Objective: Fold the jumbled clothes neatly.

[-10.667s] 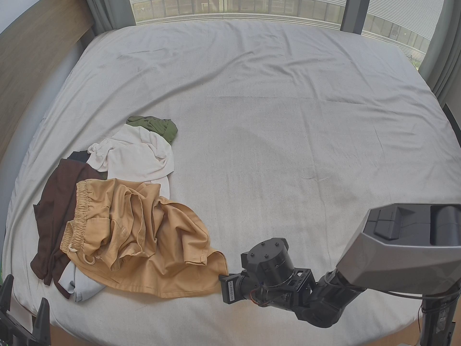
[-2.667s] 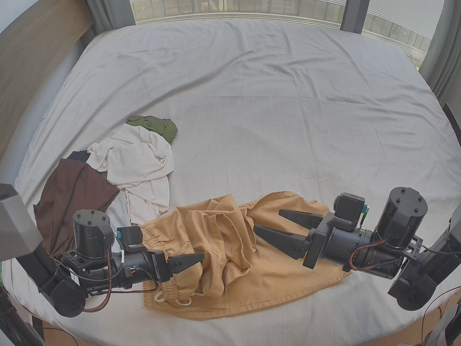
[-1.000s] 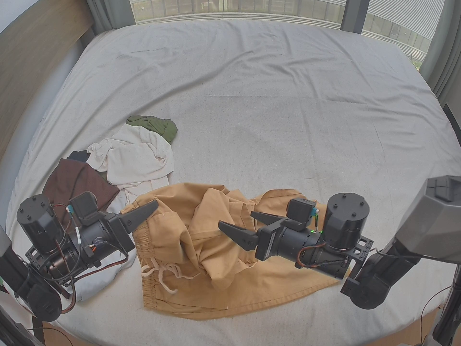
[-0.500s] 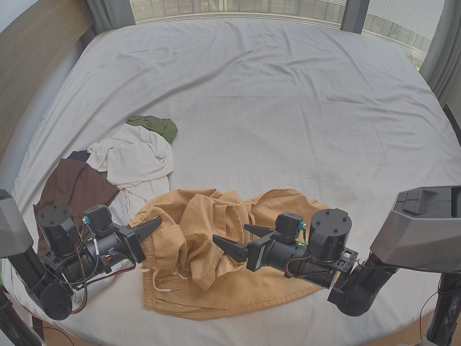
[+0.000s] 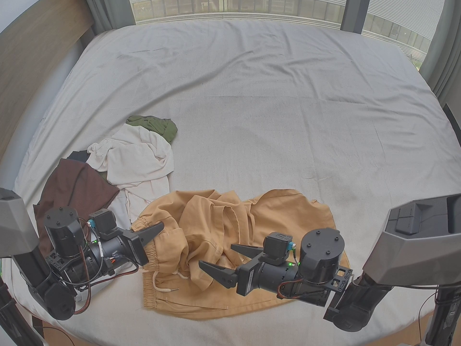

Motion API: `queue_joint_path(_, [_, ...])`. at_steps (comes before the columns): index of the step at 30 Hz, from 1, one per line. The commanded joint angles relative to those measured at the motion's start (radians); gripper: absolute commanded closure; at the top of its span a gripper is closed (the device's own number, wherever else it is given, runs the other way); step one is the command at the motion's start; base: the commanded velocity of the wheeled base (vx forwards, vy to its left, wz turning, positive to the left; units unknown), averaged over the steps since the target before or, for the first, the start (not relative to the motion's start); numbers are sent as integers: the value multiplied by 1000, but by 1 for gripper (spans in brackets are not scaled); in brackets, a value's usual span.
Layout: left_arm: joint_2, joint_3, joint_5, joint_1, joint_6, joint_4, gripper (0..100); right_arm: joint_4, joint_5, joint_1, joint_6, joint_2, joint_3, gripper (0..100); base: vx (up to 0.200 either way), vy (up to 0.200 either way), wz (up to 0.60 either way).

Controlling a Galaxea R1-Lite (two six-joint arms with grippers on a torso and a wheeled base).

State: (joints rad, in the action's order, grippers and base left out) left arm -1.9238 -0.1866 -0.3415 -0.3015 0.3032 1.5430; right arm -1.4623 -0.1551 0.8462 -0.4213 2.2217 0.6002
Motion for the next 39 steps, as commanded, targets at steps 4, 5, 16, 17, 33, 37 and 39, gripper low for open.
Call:
queue_joint_path(4, [-14,-1,-1,1,1,2,100,-27,-18,21,-1,-22,-16,0,0,0,0])
queue_joint_path(5, [-15,-1,-1,1,-1,2,100,-21,-17,21,-1,-20,-16,0,0,0,0])
queue_joint_path(16, [-14,-4,-1,8,1,2,100,-32,-20,-7,2,138,12,0,0,0,0])
queue_joint_path(17, [-14,-5,-1,8,1,2,100,-29,-20,-7,2,142,16,0,0,0,0])
queue_joint_path(33, [-35,-4,-1,7,1,3,100,-59,-23,28,-1,194,225,0,0,0,0])
queue_joint_path(37, [-44,-4,-1,8,-1,3,100,-81,-21,42,-5,174,211,0,0,0,0])
queue_joint_path(39, [-46,-4,1,8,-1,3,100,-81,-21,56,-7,141,190,0,0,0,0])
